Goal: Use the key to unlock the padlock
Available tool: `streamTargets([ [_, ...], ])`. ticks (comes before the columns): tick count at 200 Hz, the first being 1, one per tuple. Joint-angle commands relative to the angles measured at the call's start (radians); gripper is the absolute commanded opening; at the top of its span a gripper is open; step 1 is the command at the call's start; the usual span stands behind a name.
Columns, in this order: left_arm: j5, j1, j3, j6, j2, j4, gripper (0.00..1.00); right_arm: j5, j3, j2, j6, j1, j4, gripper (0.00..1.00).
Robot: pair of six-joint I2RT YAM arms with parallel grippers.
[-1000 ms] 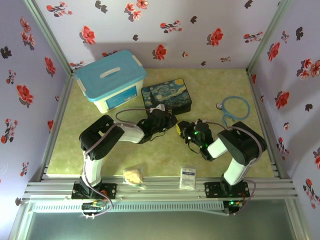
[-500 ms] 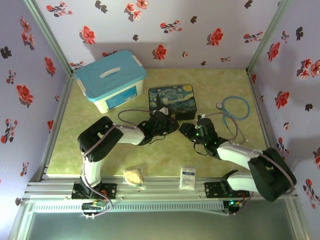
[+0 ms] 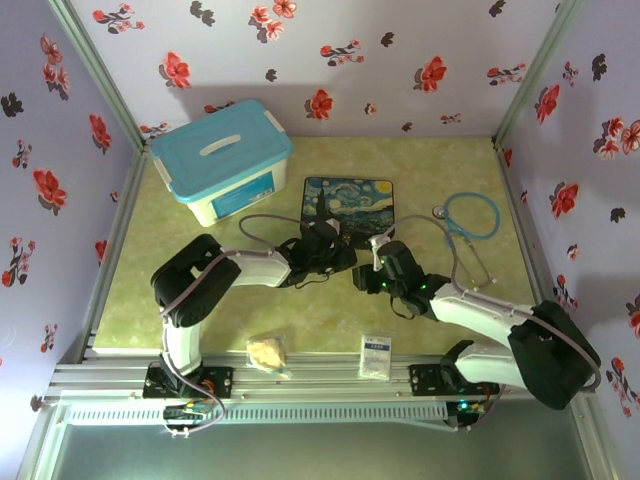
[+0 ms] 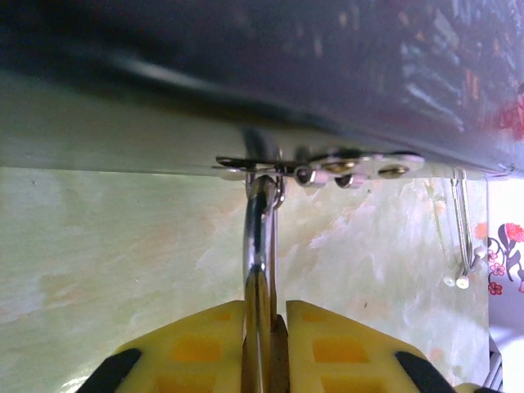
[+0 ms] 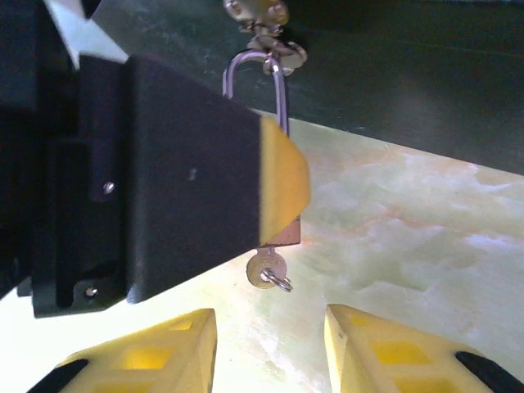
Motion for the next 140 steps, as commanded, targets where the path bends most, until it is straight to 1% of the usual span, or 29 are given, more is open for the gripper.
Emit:
streamTargets([
  [1, 0.028, -0.003, 0.014, 0.012, -0.029, -0.045, 0.0, 0.124, -0.01, 0.041, -0.116, 0.056, 0.051, 0.43],
  [22, 0.032, -0.003, 0.01, 0.006, -0.043, -0.042, 0.0, 0.197, 0.006, 0.098, -0.147, 0.079, 0.075, 0.43],
  [46, 0.039, -0.003, -0.001, -0.005, -0.062, -0.033, 0.0, 0.265, 0.016, 0.146, -0.156, 0.102, 0.104, 0.42],
  [67, 0.048, -0.003, 0.0, -0.009, -0.065, -0.029, 0.0, 0.346, 0.017, 0.161, -0.168, 0.15, 0.14, 0.39],
  [75, 0.05, -0.003, 0.0, -0.01, -0.064, -0.027, 0.0, 0.407, 0.017, 0.166, -0.173, 0.169, 0.161, 0.36],
  [80, 0.05, -0.003, -0.002, -0.011, -0.063, -0.026, 0.0, 0.422, 0.016, 0.17, -0.171, 0.175, 0.174, 0.35],
  [97, 0.064, -0.003, -0.008, -0.029, -0.059, -0.001, 0.0, 0.443, 0.018, 0.199, -0.183, 0.194, 0.241, 0.32],
  [122, 0.086, -0.003, -0.011, -0.048, -0.054, 0.027, 0.0, 0.516, 0.035, 0.257, -0.211, 0.226, 0.287, 0.25],
  [140, 0.087, -0.002, -0.014, -0.049, -0.061, 0.028, 0.0, 0.53, 0.045, 0.289, -0.22, 0.232, 0.286, 0.25],
])
